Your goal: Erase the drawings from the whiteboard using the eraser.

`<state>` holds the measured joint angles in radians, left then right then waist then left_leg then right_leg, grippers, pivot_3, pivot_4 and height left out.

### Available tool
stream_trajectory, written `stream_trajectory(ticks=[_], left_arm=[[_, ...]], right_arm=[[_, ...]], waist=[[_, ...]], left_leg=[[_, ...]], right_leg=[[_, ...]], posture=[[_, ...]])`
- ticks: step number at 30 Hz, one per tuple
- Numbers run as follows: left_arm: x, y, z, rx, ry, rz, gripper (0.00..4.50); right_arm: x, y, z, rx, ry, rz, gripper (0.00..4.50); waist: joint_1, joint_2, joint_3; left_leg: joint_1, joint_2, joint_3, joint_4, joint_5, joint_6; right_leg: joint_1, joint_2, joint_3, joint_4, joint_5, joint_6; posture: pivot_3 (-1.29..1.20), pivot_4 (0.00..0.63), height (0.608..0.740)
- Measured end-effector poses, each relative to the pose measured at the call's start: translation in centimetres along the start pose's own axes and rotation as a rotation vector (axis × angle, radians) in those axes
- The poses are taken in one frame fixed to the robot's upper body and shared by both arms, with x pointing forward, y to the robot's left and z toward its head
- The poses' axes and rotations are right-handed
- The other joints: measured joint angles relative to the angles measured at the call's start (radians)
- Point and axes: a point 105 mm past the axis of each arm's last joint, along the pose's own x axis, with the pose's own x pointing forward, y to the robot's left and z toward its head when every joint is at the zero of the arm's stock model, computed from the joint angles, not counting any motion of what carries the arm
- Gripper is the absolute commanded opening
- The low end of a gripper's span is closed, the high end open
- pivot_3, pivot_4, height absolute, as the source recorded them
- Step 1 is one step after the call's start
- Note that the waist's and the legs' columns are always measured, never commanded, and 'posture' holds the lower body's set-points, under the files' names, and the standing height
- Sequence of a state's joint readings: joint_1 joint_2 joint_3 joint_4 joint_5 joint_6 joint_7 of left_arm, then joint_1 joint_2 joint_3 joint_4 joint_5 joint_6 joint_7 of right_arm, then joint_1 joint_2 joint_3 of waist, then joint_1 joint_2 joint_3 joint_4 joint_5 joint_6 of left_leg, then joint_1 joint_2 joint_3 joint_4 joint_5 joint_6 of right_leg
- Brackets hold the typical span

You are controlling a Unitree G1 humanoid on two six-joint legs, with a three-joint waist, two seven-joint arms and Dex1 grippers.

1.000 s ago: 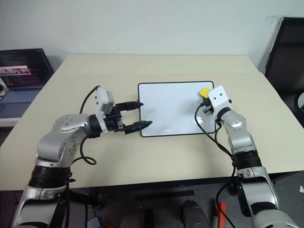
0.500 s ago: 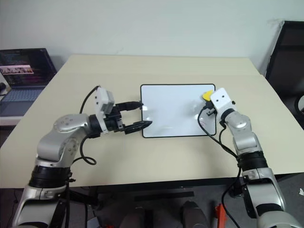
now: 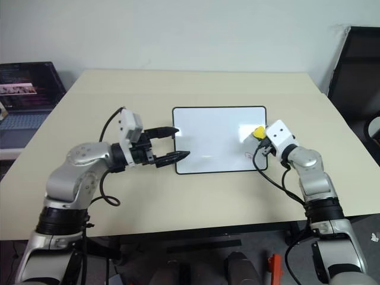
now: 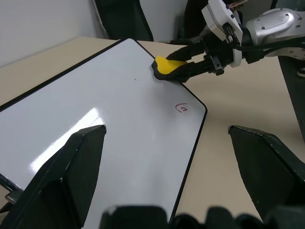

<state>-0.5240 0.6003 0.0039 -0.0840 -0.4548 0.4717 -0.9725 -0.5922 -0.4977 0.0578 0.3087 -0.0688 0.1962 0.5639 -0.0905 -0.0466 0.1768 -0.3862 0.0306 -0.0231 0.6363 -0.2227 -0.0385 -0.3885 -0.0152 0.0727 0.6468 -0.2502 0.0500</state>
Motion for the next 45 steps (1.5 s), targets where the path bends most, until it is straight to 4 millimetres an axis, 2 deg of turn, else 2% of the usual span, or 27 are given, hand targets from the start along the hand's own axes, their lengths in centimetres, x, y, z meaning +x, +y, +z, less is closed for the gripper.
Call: stream_trajectory(ticks=[3, 7, 11, 13, 16, 18, 21, 25, 29, 34, 39, 42, 45], left_arm=[[0.0, 0.0, 0.0, 0.001, 0.001, 0.000, 4.50], [0.0, 0.0, 0.0, 0.001, 0.001, 0.000, 4.50], [0.0, 0.0, 0.0, 0.001, 0.002, 0.001, 4.50], [0.0, 0.0, 0.0, 0.001, 0.003, 0.002, 4.50], [0.0, 0.0, 0.0, 0.001, 0.003, 0.003, 4.50], [0.0, 0.0, 0.0, 0.001, 0.003, 0.003, 4.50], [-0.1, 0.0, 0.0, 0.002, 0.003, 0.002, 4.50], [-0.1, 0.0, -0.2, -0.002, 0.006, 0.004, 4.50], [-0.1, 0.0, -0.2, -0.001, 0.007, 0.004, 4.50], [0.0, 0.1, -0.1, 0.000, 0.006, 0.006, 4.50], [0.1, 0.0, -0.1, 0.000, 0.001, 0.002, 4.50], [0.1, 0.0, -0.1, 0.001, 0.001, 0.001, 4.50], [0.0, 0.1, -0.1, 0.003, 0.005, 0.004, 4.50]], right_arm=[[1.0, 0.4, 1.5, 0.039, -0.046, -0.002, 1.10], [2.6, 0.8, 4.5, 0.092, -0.134, -0.023, 1.10], [3.5, 0.8, 7.0, 0.051, -0.180, -0.024, 1.10], [3.8, 1.1, 7.3, 0.019, -0.176, -0.016, 1.10], [3.9, 1.9, 7.2, -0.012, -0.170, 0.015, 1.10], [3.7, 2.5, 6.7, -0.021, -0.160, 0.046, 1.10], [3.3, 3.9, 5.7, -0.036, -0.139, 0.115, 1.10], [2.4, 3.9, 4.3, -0.044, -0.111, 0.149, 1.10], [1.4, 2.6, 3.2, -0.047, -0.084, 0.137, 1.10], [0.7, -0.2, 2.4, -0.040, -0.056, 0.031, 1.10], [0.3, -1.6, 2.1, -0.041, -0.041, -0.018, 1.09], [-0.7, -2.9, 1.4, -0.049, -0.019, -0.041, 1.09], [-1.8, -3.4, 1.0, 0.069, -0.043, -0.029, 1.09]], waist=[[-0.009, 0.001, 0.001], [-0.011, 0.004, 0.003], [-0.002, 0.006, 0.004], [0.002, 0.006, 0.004], [0.001, 0.006, 0.004], [0.002, 0.006, 0.004], [0.003, 0.005, 0.004], [0.006, 0.005, 0.003], [0.016, 0.004, 0.003], [0.034, 0.003, 0.002], [0.035, 0.003, 0.002], [0.040, 0.003, 0.002], [0.041, 0.003, 0.002]], left_leg=[[0.003, 0.000, 0.000, -0.003, 0.000, 0.000], [0.002, -0.001, 0.001, -0.007, 0.000, 0.000], [-0.016, -0.001, 0.001, -0.009, 0.000, 0.000], [-0.017, -0.001, 0.001, -0.009, 0.000, -0.001], [-0.016, -0.001, 0.001, -0.009, -0.001, -0.001], [-0.014, -0.001, 0.001, -0.009, 0.000, -0.001], [-0.012, -0.001, 0.000, -0.008, 0.000, 0.000], [-0.012, -0.001, 0.001, -0.006, 0.001, 0.001], [-0.012, -0.002, 0.000, -0.006, 0.001, 0.001], [-0.012, -0.002, 0.001, -0.004, 0.002, 0.002], [-0.012, -0.002, 0.001, -0.004, 0.002, 0.002], [-0.013, -0.003, 0.001, -0.005, 0.002, 0.002], [-0.015, -0.003, 0.001, -0.005, 0.002, 0.002]], right_leg=[[0.000, 0.000, 0.002, 0.000, 0.000, 0.000], [-0.002, 0.000, 0.000, 0.000, 0.000, -0.001], [-0.019, 0.001, -0.001, 0.001, 0.003, 0.004], [-0.020, 0.001, -0.001, 0.001, 0.005, 0.001], [-0.020, 0.001, -0.001, 0.000, 0.004, 0.001], [-0.018, 0.001, -0.001, 0.000, 0.002, 0.005], [-0.015, 0.001, -0.001, 0.001, 0.001, 0.003], [-0.014, 0.001, -0.001, 0.001, 0.001, 0.001], [-0.014, 0.000, -0.001, 0.001, 0.001, 0.001], [-0.013, 0.000, -0.001, 0.000, 0.001, 0.001], [-0.013, -0.001, -0.001, 0.000, 0.001, 0.001], [-0.013, -0.001, -0.001, -0.001, 0.001, 0.001], [-0.015, -0.001, -0.001, -0.001, 0.002, 0.002]], posture=[[0.00, 0.150, 0.740], [0.00, 0.150, 0.740], [0.00, 0.150, 0.740], [0.00, 0.150, 0.740], [0.00, 0.150, 0.740], [0.00, 0.150, 0.740], [0.00, 0.150, 0.740], [0.00, 0.150, 0.740], [0.00, 0.150, 0.740], [0.00, 0.150, 0.740], [0.00, 0.150, 0.740], [0.00, 0.150, 0.740], [0.00, 0.150, 0.740]])
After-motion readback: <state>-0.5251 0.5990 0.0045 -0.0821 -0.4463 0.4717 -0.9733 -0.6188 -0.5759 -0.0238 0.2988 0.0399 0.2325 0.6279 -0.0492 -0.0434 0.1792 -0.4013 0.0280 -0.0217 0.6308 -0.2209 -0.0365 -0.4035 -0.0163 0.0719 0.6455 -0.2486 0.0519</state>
